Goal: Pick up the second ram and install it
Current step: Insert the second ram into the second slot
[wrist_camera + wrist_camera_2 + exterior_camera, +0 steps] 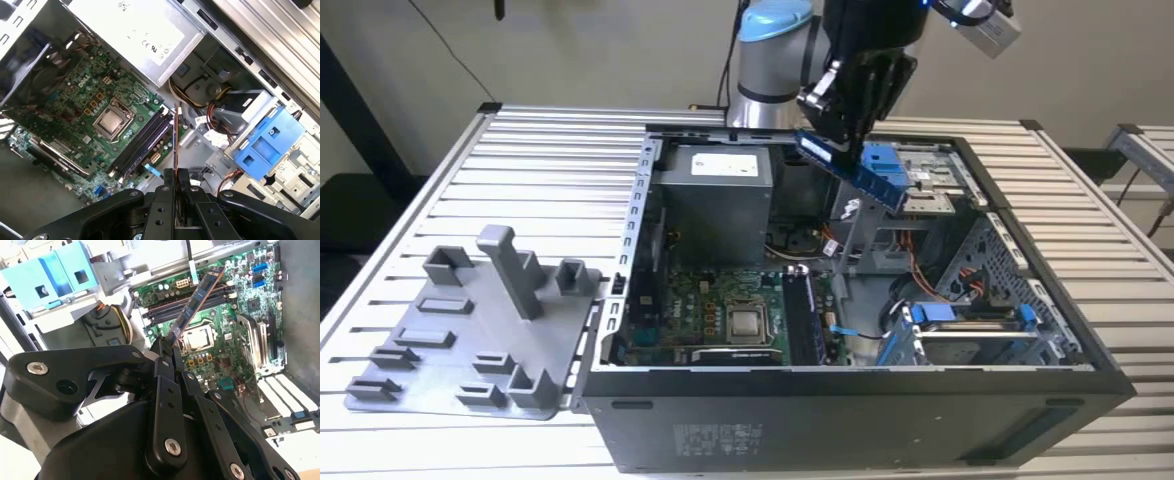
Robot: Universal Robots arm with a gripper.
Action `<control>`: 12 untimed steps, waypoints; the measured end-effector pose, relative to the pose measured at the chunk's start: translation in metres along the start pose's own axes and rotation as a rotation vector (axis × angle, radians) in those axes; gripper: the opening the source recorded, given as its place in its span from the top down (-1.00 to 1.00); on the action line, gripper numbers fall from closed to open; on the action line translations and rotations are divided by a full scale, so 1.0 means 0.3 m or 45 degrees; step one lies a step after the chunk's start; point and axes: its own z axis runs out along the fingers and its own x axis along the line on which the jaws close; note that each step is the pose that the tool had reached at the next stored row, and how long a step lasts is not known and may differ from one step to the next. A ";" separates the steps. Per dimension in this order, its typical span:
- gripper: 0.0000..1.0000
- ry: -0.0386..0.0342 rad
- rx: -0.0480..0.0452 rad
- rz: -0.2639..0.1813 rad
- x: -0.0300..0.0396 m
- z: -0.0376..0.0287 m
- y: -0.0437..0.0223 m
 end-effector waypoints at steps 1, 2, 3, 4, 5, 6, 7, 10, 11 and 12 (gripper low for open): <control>0.72 0.0007 0.001 0.018 0.000 0.000 0.000; 0.72 0.0013 0.002 0.034 0.000 0.000 0.000; 0.72 0.0019 0.003 0.051 0.000 0.000 0.000; 0.72 0.0026 0.004 0.067 0.000 0.000 0.000; 0.72 0.0033 0.005 0.084 0.000 0.001 0.000; 0.72 0.0039 0.006 0.100 0.001 0.001 -0.001; 0.72 0.0046 0.007 0.117 0.001 0.001 -0.001; 0.72 0.0070 0.009 0.163 0.001 0.001 -0.001; 0.72 0.0076 0.010 0.178 0.002 0.001 -0.002; 0.72 0.0082 0.011 0.193 0.002 0.002 -0.002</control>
